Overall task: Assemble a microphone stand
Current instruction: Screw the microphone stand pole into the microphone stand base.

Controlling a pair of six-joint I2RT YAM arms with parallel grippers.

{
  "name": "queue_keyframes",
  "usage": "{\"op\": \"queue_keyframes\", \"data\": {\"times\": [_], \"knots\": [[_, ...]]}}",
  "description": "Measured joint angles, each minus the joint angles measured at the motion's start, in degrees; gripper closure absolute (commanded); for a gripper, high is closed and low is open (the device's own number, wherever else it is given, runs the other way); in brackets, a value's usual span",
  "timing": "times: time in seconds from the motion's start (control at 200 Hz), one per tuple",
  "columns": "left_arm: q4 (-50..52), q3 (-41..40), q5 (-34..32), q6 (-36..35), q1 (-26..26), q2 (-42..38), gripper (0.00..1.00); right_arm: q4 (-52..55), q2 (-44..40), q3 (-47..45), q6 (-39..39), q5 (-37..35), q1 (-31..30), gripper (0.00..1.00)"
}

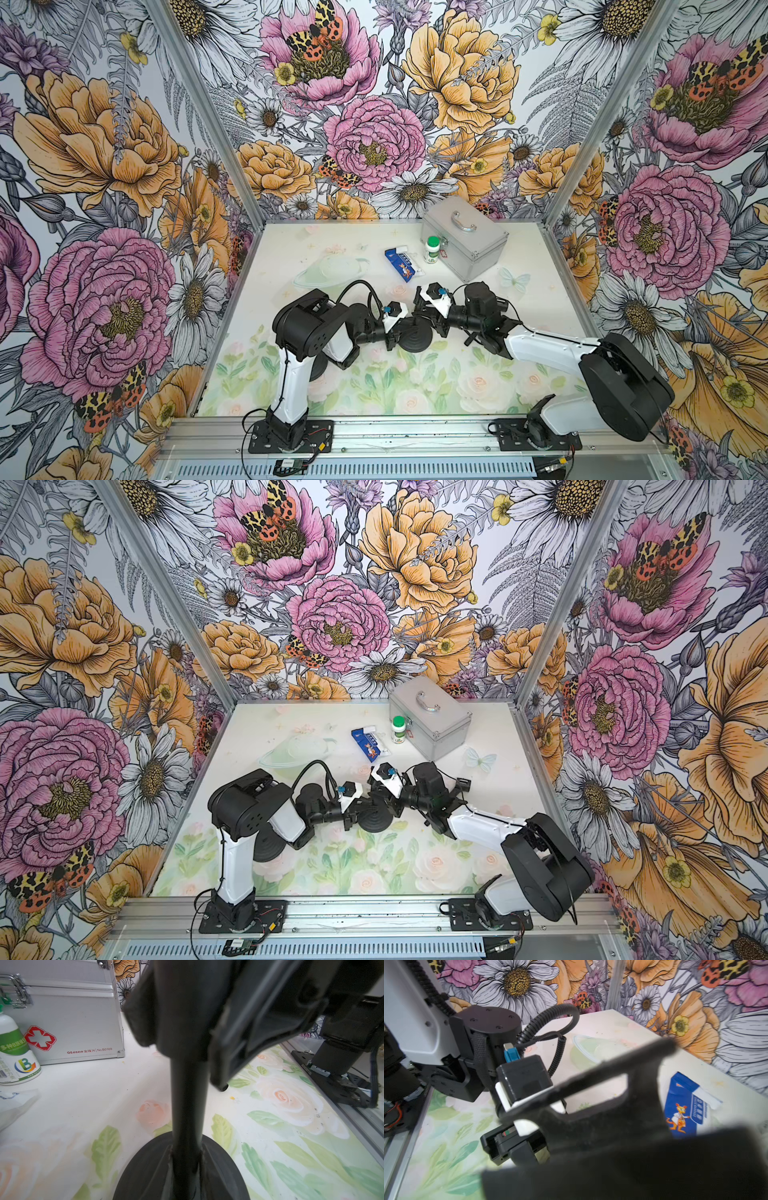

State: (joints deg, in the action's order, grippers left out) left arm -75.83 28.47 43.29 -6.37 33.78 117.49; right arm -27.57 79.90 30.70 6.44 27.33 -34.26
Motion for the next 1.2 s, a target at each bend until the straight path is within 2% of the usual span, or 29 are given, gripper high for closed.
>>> {"op": "queue_keyframes", "data": {"times": [0.025,0.21,0.28,0.35,0.595,0.69,0.73,0.786,0.836,0.906,1.021,1.201], "knots": [[0.0,0.0,0.0,0.0,0.0,0.0,0.75,-2.6,-0.8,-1.9,-1.6,-3.4,-1.3,1.0],[0.0,0.1,-0.1,0.0,0.0,0.0,0.75,-12.3,-2.5,-8.1,-9.4,-33.7,-14.6,1.0],[0.0,0.1,-0.2,0.0,0.0,0.0,0.75,-12.6,-1.7,-7.7,-9.7,-40.3,-17.5,0.99],[0.0,0.1,-0.2,0.0,0.0,0.0,0.75,-12.3,-0.8,-6.8,-9.5,-42.8,-18.5,0.97],[0.0,0.2,-0.2,0.0,0.0,0.0,0.67,-6.6,0.3,-2.5,-8.0,-43.0,-18.7,1.0],[0.1,0.2,-0.2,0.0,0.0,0.0,0.7,-5.9,1.0,-1.6,-9.2,-44.1,-18.7,1.0],[0.2,0.3,-0.3,0.1,0.0,0.0,0.74,-5.9,1.1,-1.6,-9.7,-44.5,-18.8,0.99],[0.4,0.4,-0.5,0.1,0.0,0.0,0.81,-5.9,1.2,-1.6,-9.9,-45.0,-19.0,0.94],[0.7,0.6,-0.8,-0.3,-0.2,0.0,0.86,-5.9,1.2,-1.6,-9.9,-45.1,-19.1,0.81],[1.0,0.8,-0.5,-1.0,-0.3,0.0,0.87,-5.9,1.1,-1.6,-9.4,-43.8,-18.9,0.65],[1.7,1.3,0.0,-1.1,-0.3,0.0,0.86,-4.8,-0.8,-2.5,-5.3,-36.6,-16.7,0.51],[2.4,1.6,0.5,-1.5,-0.3,-0.1,0.86,-0.3,-5.2,-3.8,2.2,-14.3,-6.8,0.5]]}}
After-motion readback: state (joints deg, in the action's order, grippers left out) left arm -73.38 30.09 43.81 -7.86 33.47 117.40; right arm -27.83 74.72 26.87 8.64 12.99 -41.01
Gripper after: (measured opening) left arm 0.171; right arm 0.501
